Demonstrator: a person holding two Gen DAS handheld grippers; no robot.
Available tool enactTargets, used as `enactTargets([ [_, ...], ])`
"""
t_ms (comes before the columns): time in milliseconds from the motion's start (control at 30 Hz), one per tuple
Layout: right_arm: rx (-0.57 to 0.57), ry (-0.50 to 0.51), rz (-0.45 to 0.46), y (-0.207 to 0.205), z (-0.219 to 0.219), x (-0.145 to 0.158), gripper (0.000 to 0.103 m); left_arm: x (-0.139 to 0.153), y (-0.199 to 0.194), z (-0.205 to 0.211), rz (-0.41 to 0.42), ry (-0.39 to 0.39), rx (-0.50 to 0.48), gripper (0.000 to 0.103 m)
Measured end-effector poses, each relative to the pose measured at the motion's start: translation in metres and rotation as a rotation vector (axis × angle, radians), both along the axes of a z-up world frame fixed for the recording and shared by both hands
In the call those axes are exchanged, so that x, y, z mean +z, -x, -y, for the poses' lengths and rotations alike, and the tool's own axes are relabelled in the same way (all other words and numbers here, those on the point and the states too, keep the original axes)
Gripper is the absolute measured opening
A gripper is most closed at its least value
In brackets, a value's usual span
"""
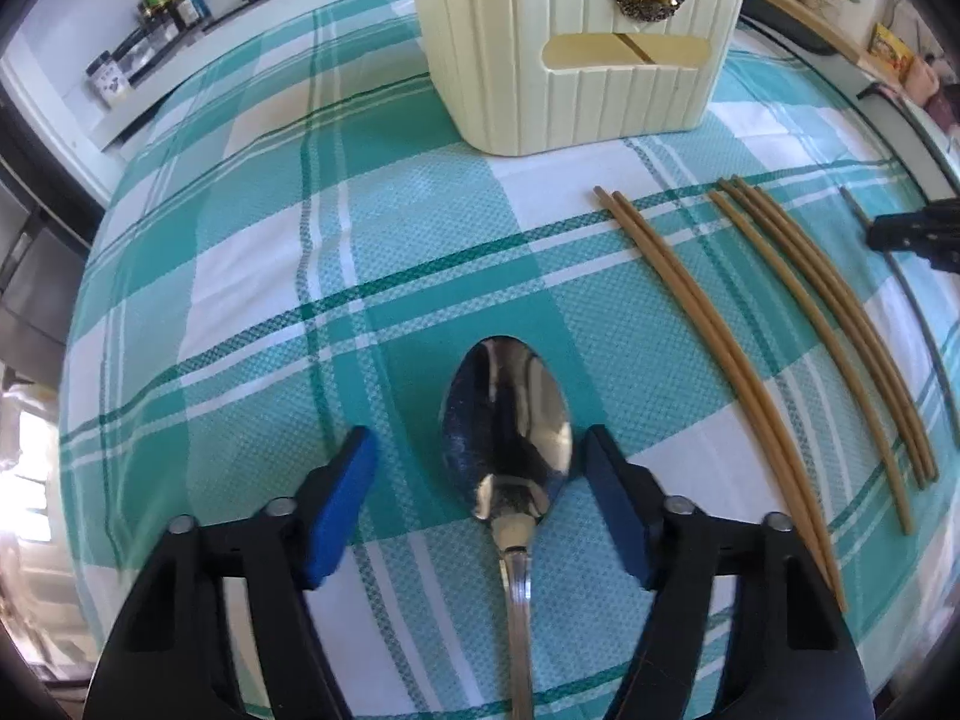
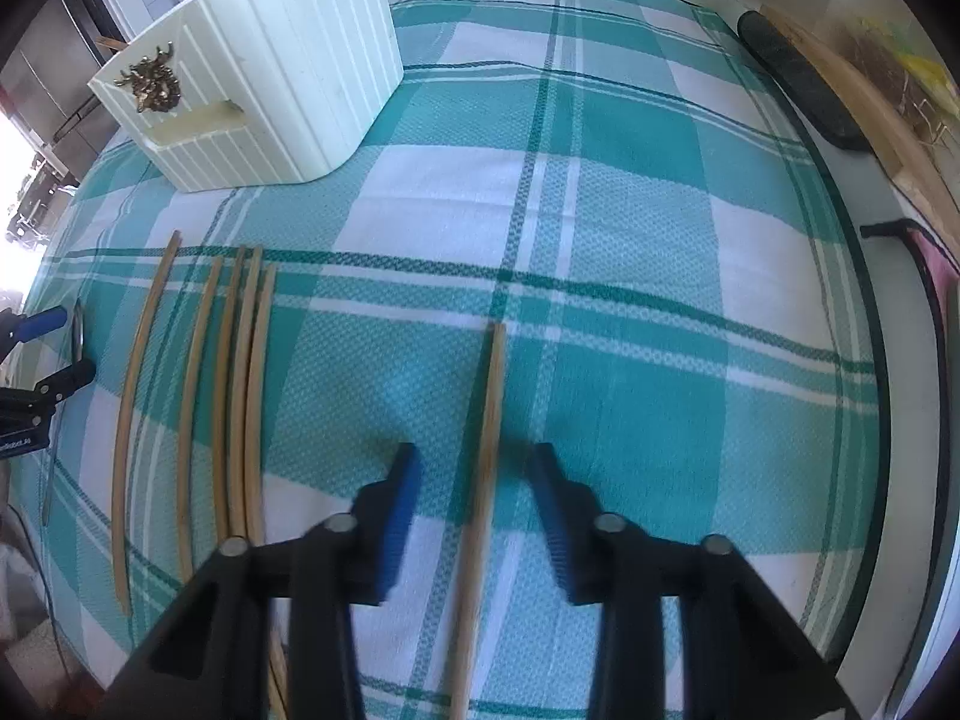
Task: Organize utensils
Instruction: 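Close the left tool on the second spoon while the right tool holds its chopstick, then lower spoon and chopstick into the cream basket and open both tools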
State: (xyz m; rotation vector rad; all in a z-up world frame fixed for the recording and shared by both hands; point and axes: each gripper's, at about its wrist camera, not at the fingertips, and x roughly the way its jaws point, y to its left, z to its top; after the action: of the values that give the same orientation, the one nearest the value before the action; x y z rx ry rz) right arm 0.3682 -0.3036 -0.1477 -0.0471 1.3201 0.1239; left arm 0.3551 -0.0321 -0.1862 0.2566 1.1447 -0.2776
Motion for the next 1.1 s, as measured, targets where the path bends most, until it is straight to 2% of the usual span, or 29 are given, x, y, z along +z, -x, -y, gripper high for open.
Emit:
enactTargets([
  [33, -0.016, 0.008, -0.001, -0.006, 0.001, 0.000, 0.010, 0.001, 0.000, 0.000, -0.007, 0.025, 0.000, 0.045],
  [67, -0.028, 0.009, 0.000, -0.011, 0.002, 0.001, 0.007, 0.002, 0.000, 0.001, 0.004, 0.021, 0.004, 0.042],
  [133, -0.033, -0.007, 0.017, -0.016, 0.004, 0.003, 0.006, 0.004, 0.002, 0.002, 0.027, 0.007, 0.004, 0.042],
  [233, -0.056, -0.041, 0.076, -0.009, 0.006, 0.017, 0.006, 0.016, 0.011, -0.005, 0.065, 0.045, 0.013, 0.042],
  [367, -0.040, -0.120, 0.247, 0.024, 0.003, 0.070, 0.007, 0.052, 0.031, -0.019, 0.147, 0.120, 0.020, 0.042],
  [533, 0.037, -0.131, 0.441, 0.076, -0.013, 0.139, 0.007, 0.092, 0.054, -0.040, 0.242, 0.195, 0.022, 0.042],
  [700, 0.060, -0.143, 0.579, 0.110, -0.019, 0.183, 0.007, 0.119, 0.073, -0.054, 0.295, 0.251, 0.038, 0.042],
  [900, 0.051, -0.167, 0.685, 0.119, -0.023, 0.207, 0.007, 0.152, 0.091, -0.059, 0.356, 0.300, 0.029, 0.042],
  [1100, 0.038, -0.183, 0.716, 0.111, -0.024, 0.219, 0.007, 0.174, 0.092, -0.062, 0.374, 0.343, 0.020, 0.041],
])
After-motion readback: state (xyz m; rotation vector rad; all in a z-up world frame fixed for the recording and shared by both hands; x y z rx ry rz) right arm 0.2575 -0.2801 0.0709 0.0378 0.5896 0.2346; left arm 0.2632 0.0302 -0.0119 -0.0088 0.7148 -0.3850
